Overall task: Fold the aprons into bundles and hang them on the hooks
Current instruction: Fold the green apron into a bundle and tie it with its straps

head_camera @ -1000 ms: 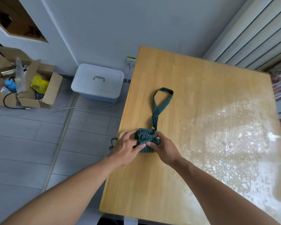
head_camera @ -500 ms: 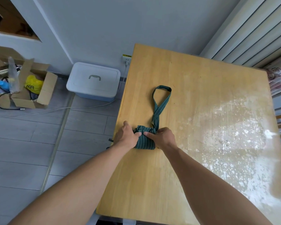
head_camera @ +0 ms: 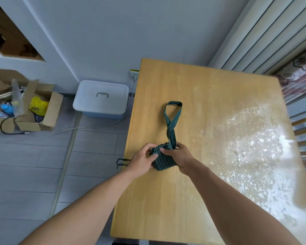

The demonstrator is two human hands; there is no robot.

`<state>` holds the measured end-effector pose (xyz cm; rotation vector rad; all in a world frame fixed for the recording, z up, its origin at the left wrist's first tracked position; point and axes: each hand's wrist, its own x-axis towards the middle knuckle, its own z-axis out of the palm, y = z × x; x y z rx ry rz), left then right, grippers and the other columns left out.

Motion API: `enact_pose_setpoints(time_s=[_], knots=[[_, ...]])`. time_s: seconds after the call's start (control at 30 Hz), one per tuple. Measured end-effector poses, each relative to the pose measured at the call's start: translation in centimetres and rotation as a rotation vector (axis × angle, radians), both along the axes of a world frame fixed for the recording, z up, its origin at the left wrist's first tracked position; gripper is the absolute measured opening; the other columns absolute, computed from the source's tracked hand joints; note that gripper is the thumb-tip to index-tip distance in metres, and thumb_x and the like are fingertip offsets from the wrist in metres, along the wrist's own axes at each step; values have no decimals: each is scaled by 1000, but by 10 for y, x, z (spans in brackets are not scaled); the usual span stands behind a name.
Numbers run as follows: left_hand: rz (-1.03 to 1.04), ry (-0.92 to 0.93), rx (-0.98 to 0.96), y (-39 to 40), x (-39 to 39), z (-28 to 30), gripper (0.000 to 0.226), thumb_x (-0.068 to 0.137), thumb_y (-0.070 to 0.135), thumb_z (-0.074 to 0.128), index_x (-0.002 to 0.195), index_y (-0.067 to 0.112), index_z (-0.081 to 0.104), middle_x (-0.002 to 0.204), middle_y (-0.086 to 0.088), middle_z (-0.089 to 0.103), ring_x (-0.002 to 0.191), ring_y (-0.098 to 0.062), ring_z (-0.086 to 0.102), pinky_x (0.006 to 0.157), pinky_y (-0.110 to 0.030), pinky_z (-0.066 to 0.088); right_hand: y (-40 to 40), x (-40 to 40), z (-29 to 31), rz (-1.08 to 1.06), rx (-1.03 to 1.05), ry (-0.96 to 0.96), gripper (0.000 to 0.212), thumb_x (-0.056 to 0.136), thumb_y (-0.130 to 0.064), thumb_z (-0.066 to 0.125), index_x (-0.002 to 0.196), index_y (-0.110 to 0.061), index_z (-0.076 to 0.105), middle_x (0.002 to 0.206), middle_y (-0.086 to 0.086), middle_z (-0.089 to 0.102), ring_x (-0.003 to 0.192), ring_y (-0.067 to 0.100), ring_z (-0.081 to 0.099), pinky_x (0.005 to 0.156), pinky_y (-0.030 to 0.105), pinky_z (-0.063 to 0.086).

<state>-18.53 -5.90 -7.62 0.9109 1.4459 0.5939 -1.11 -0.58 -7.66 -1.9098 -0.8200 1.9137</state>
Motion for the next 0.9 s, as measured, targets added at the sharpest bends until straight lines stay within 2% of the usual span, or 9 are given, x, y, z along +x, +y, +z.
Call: enact_pose_setpoints(time_s=[0.07,0.17,0.27,0.4,0.47,0.53,0.63,0.77,0.9], knots=[[19,113,39,2,3,4,18,96,38,66,111,30,61,114,12,60,96,-15,69,79,-39,63,-2,3,13,-26,-5,60,65,69,-24,94,121,-10,57,116,13,70,107,30,70,98,49,56],[-31,227,34,4,5,19,19,98,41,62,103,24,60,103,5,68,84,-12,69,67,-26,58,-9,4,30,-56,32,89,64,71,-29,92,121,-12,57,115,12,71,105,28,70,98,48,56],[-88,216,36,5,4,35,25,99,43,60,98,17,61,95,-1,73,86,-15,70,77,-35,60,-17,4,42,-60,123,20,64,68,-41,93,116,-14,61,110,8,74,102,24,72,97,46,57],[-292,240,46,5,-9,63,40,89,47,73,110,19,54,110,4,64,97,-9,61,66,-18,45,-24,11,71,114,218,-89,64,64,-47,93,109,-15,63,106,8,74,98,24,73,93,44,59],[-364,118,-6,7,-17,78,63,79,46,83,127,24,51,123,8,60,113,-9,58,82,-20,47,-26,15,91,221,233,-83,62,65,-46,92,111,-15,64,104,7,76,96,22,74,91,41,60],[-453,-66,-66,10,-16,92,56,80,30,86,128,17,60,120,0,70,113,-15,66,93,-29,55,-26,15,111,324,260,-137,66,62,-53,92,111,-18,66,103,3,76,96,19,73,91,38,60],[-530,-134,-71,14,-5,111,36,86,18,80,120,9,70,114,-7,75,106,-18,72,92,-33,59,-24,14,138,398,307,-310,69,58,-65,89,105,-19,68,99,-1,74,94,18,69,82,35,58],[-601,-223,-70,17,14,139,36,95,23,69,129,14,63,125,-4,71,120,-19,64,109,-39,48,-34,30,176,309,403,-392,60,64,-61,88,95,-13,71,89,0,74,85,17,67,80,37,57],[-675,-285,-7,6,45,171,43,91,28,75,131,24,60,125,2,71,121,-16,64,109,-40,48,-44,50,207,378,493,-492,48,63,-60,89,85,-21,71,85,-3,74,81,16,67,74,36,57]])
